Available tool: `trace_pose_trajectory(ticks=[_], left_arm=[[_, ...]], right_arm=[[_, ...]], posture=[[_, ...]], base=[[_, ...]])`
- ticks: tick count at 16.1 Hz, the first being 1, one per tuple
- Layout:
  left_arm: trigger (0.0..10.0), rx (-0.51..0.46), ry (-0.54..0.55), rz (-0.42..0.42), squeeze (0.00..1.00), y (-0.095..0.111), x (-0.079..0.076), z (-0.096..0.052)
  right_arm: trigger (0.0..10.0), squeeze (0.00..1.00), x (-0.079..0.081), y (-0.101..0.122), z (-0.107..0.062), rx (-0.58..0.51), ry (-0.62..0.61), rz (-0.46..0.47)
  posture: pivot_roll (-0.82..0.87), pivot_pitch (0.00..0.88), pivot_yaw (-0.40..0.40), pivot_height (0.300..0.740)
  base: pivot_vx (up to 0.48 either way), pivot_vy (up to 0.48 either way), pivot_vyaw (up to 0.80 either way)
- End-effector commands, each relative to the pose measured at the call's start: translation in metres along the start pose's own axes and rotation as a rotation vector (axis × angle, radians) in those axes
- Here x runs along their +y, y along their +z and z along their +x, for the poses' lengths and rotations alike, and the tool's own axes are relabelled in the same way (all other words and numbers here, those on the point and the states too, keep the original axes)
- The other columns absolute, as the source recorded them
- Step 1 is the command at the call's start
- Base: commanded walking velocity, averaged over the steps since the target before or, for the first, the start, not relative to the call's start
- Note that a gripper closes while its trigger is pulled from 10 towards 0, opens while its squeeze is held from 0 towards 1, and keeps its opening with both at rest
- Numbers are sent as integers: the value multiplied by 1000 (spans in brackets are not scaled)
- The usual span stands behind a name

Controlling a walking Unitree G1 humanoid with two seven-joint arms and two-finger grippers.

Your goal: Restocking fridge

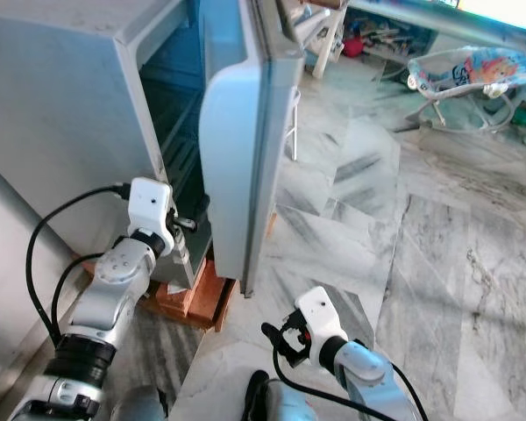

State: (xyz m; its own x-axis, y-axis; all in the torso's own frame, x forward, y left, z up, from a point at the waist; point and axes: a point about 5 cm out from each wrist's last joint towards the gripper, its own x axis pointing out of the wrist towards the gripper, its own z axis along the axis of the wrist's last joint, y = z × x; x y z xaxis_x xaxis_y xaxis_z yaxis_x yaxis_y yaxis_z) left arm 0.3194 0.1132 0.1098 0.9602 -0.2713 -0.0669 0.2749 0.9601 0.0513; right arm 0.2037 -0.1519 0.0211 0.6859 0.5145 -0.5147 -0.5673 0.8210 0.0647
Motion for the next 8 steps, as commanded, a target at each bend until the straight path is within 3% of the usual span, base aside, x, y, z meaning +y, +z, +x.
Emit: trace_pose_trajectory(ticks=[1, 4, 8], left_arm=[[10000, -10, 13, 1, 0, 3, 1, 2], [10000, -36, -5, 13, 0, 8, -3, 8], [10000, -98, -113, -42, 0, 19, -18, 13]], right_arm=[[10000, 0, -2, -3, -3, 16, -16, -6], [10000, 0, -2, -2, -3, 17, -17, -10], [10000, 0, -2, -3, -1, 18, -18, -12]], posture=[[107, 111, -100, 740], [107, 111, -100, 740], [106, 105, -100, 740]], base=[[0, 0, 0], [0, 0, 0], [0, 0, 0]])
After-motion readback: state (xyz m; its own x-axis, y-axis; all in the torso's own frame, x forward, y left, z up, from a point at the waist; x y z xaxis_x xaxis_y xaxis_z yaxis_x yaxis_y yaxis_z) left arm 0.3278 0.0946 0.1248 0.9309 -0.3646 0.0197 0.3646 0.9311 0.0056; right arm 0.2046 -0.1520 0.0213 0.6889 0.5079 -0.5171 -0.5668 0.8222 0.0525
